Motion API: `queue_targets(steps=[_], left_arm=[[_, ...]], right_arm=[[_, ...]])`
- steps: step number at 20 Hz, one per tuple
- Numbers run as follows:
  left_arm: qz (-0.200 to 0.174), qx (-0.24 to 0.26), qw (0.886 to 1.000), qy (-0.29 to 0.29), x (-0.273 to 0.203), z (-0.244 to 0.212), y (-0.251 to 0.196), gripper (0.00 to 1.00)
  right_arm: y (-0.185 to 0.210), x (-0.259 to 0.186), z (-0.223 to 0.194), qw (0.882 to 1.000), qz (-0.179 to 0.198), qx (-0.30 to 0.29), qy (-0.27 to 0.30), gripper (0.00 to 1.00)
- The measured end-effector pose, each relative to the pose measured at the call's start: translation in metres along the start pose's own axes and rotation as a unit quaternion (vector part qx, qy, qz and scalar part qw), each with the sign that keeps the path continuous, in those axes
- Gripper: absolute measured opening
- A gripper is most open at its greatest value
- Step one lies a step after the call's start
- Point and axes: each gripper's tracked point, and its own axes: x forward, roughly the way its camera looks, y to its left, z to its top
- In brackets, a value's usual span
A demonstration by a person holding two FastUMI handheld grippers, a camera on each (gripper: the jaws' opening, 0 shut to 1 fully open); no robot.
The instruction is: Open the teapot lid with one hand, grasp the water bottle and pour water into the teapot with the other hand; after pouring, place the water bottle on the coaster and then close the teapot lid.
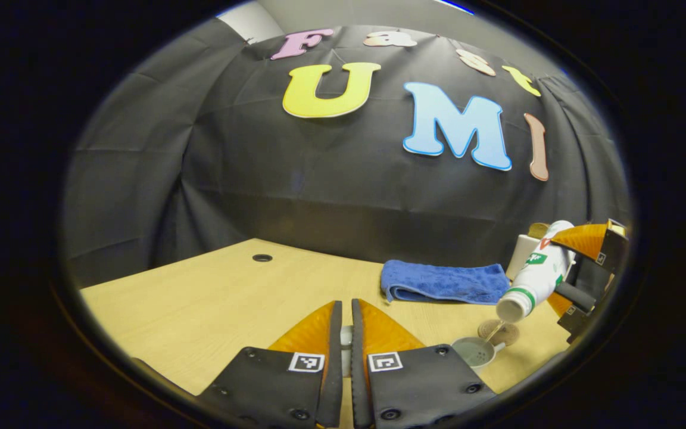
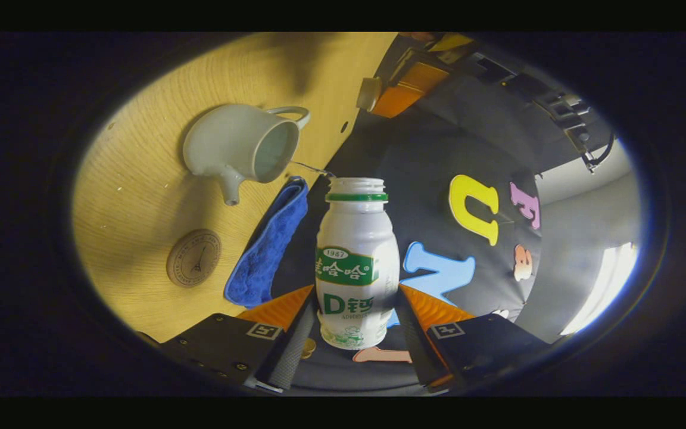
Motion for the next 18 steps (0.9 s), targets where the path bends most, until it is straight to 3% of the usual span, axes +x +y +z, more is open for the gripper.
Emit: queue_targets(steps=[2,9,10,18], left_arm=[[0.0,0.001,1.0,0.001,-0.0006,0.0001,0.0,0.13],[-0.001,0.001,1.0,0.002,-0.0005,-0.0003,0.0002,0.13],[-0.001,0.001,1.0,0.002,-0.0003,-0.0002,0.0001,0.1],[-0.001,0.003,1.0,0.005,0.0005,-0.001,-0.0004,0.13]], right_arm=[[-0.0007,0.0,0.0005,1.0,-0.004,-0.007,-0.003,0.75],[-0.0022,-0.0013,0.0035,0.999,-0.011,-0.026,-0.015,0.75],[-0.0016,-0.0024,0.0038,0.999,-0.011,-0.029,-0.017,0.75],[-0.0065,-0.0036,0.0061,0.998,-0.024,-0.05,-0.025,0.75]])
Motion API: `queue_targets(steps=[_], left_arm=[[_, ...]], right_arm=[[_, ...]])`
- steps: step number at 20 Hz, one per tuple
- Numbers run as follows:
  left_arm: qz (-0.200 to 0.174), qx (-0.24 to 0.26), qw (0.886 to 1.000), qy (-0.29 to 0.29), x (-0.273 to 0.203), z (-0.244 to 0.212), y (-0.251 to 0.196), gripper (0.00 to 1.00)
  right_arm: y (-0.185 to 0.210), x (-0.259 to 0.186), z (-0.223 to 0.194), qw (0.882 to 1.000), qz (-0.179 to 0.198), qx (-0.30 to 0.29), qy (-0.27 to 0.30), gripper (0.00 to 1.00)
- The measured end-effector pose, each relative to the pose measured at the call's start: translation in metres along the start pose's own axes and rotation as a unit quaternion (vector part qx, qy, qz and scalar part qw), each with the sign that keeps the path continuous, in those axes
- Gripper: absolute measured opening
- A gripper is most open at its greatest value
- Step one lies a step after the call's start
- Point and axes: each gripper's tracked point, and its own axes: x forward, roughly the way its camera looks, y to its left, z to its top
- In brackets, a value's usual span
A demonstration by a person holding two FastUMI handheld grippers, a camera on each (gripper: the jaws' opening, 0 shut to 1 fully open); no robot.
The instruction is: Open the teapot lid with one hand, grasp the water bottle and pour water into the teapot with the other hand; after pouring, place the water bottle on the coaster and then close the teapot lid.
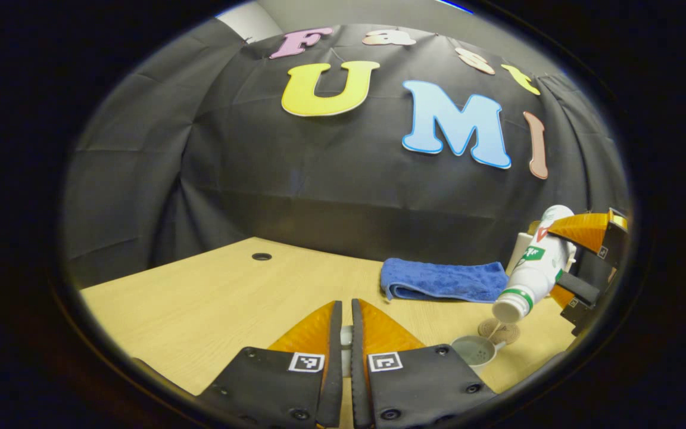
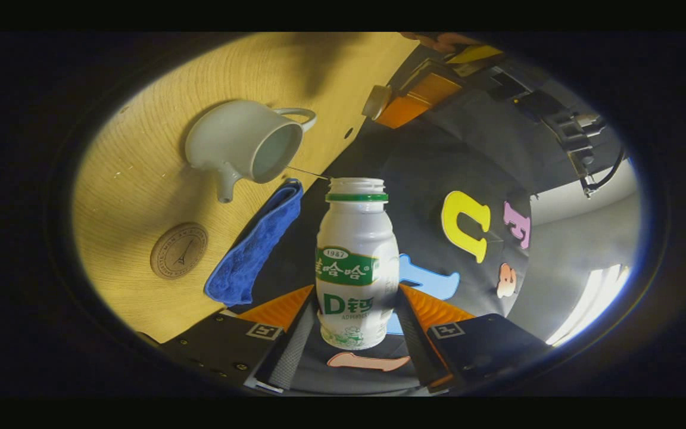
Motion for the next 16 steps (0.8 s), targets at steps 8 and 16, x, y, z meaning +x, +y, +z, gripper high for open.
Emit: queue_targets(steps=[8,16], left_arm=[[0.001,0.002,1.0,0.002,0.0,-0.002,0.0,0.1],[0.002,0.0,1.0,0.002,0.0,-0.001,0.002,0.17]], right_arm=[[-0.003,-0.001,-0.002,1.0,-0.01,0.006,0.003,0.75],[0.014,-0.001,-0.01,0.995,0.02,0.092,0.016,0.75]])
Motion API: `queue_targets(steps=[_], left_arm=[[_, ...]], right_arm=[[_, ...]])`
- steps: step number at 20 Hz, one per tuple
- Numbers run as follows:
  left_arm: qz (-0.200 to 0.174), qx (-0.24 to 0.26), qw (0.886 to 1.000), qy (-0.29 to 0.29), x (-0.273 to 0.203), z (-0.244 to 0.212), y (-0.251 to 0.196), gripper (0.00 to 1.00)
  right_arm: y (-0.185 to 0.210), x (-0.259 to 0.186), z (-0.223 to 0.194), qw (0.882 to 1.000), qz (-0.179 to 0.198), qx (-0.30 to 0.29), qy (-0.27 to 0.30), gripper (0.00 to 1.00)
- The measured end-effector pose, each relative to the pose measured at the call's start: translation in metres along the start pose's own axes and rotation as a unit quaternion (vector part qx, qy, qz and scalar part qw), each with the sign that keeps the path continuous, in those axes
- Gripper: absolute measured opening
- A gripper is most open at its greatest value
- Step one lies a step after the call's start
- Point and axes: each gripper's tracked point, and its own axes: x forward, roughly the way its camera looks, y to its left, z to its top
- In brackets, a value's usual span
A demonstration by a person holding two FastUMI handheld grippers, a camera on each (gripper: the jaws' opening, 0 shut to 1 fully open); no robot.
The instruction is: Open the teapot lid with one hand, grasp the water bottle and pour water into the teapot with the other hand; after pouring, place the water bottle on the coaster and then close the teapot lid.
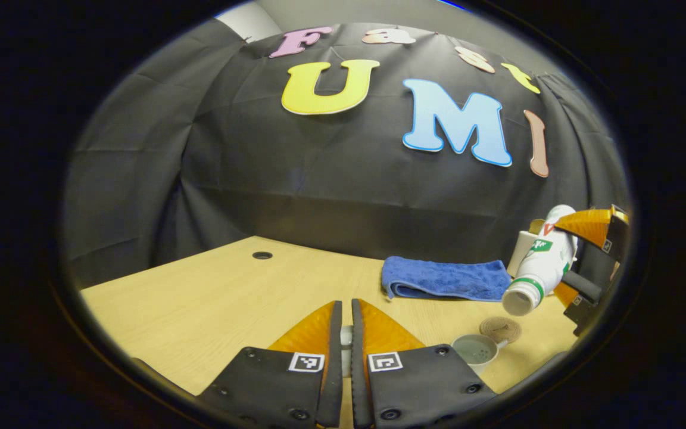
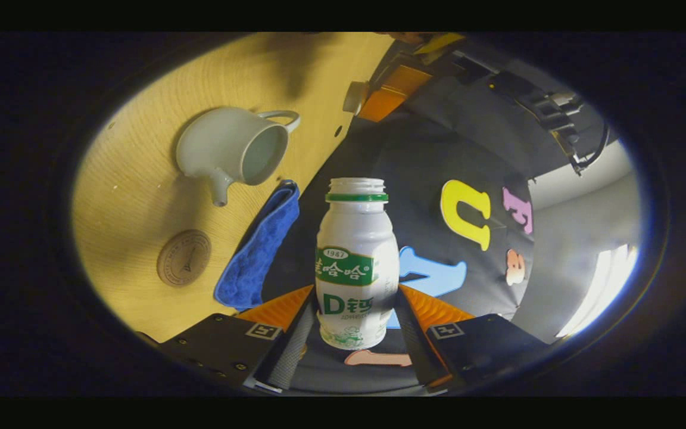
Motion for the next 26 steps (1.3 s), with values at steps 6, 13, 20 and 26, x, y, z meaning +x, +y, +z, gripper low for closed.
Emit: queue_targets(steps=[6,13,20,26], left_arm=[[-0.002,-0.003,1.0,0.001,-0.001,-0.002,-0.001,0.1],[-0.011,-0.009,1.0,0.0,0.0,-0.002,-0.005,0.17],[-0.042,-0.015,0.999,-0.007,-0.002,0.001,-0.021,0.13],[-0.069,-0.007,0.998,-0.008,-0.002,-0.001,-0.038,0.1]], right_arm=[[0.022,-0.008,0.002,0.983,0.041,0.177,0.028,0.75],[0.023,-0.019,0.004,0.925,0.042,0.372,0.066,0.75],[0.025,-0.022,0.008,0.832,0.053,0.543,0.101,0.75],[0.019,-0.017,0.005,0.75,0.042,0.651,0.11,0.75]])
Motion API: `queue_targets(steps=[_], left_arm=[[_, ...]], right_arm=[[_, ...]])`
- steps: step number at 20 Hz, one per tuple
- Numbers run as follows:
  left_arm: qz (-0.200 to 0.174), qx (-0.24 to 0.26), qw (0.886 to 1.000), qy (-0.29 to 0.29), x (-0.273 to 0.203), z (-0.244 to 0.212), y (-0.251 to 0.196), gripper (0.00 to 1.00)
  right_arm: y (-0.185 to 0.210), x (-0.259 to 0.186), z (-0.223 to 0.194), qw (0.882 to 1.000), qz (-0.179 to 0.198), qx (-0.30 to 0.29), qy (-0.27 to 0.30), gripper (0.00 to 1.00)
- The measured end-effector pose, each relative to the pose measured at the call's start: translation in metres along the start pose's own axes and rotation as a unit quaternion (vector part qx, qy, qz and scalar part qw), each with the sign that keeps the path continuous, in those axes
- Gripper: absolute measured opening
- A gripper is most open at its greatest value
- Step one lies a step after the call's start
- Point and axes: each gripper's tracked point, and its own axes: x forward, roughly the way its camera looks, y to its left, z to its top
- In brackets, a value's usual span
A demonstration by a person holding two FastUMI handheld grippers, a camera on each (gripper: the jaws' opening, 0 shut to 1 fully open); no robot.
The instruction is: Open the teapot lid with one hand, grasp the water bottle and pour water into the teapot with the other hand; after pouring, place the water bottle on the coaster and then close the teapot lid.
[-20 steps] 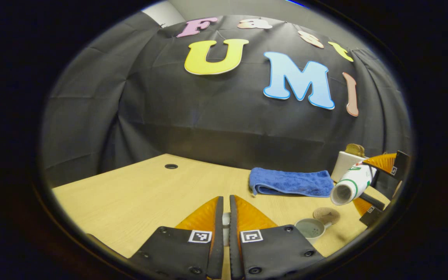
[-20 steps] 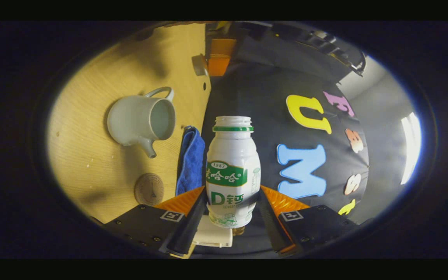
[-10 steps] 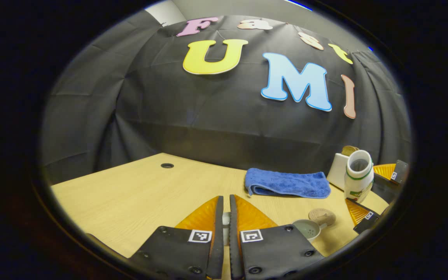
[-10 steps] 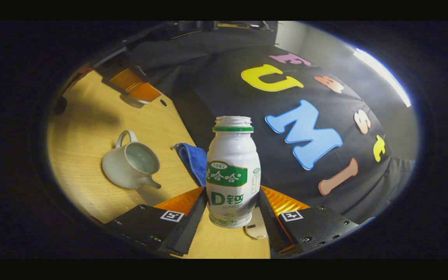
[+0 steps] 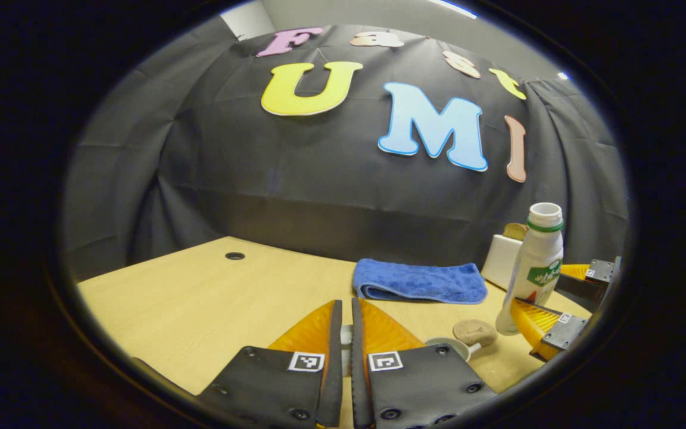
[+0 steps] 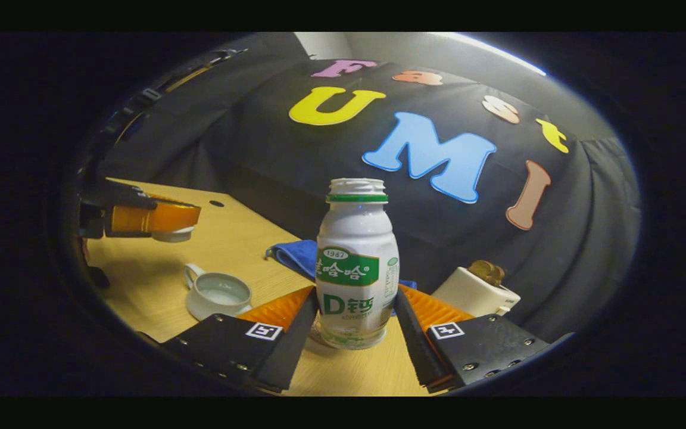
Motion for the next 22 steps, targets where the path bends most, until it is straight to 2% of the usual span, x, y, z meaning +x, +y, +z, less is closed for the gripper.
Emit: queue_targets(steps=[2,6,8,13,22], left_arm=[[-0.009,0.0,1.0,0.0,0.002,-0.001,-0.005,0.1],[-0.035,0.009,0.999,-0.004,0.002,0.0,-0.023,0.17],[-0.065,0.023,0.998,-0.013,0.001,0.001,-0.045,0.13],[-0.111,0.055,0.992,-0.022,-0.002,-0.001,-0.084,0.13],[-0.148,0.094,0.984,-0.011,0.004,-0.017,-0.118,0.13]], right_arm=[[0.001,0.002,-0.001,0.999,0.003,0.032,0.001,0.75],[-0.003,0.01,-0.013,0.998,0.003,0.059,0.011,0.75],[-0.004,0.012,-0.011,0.997,-0.002,0.071,0.016,0.75],[-0.008,0.005,-0.009,0.997,-0.005,0.079,0.018,0.75],[-0.01,-0.003,-0.005,0.996,-0.01,0.087,0.018,0.75]])
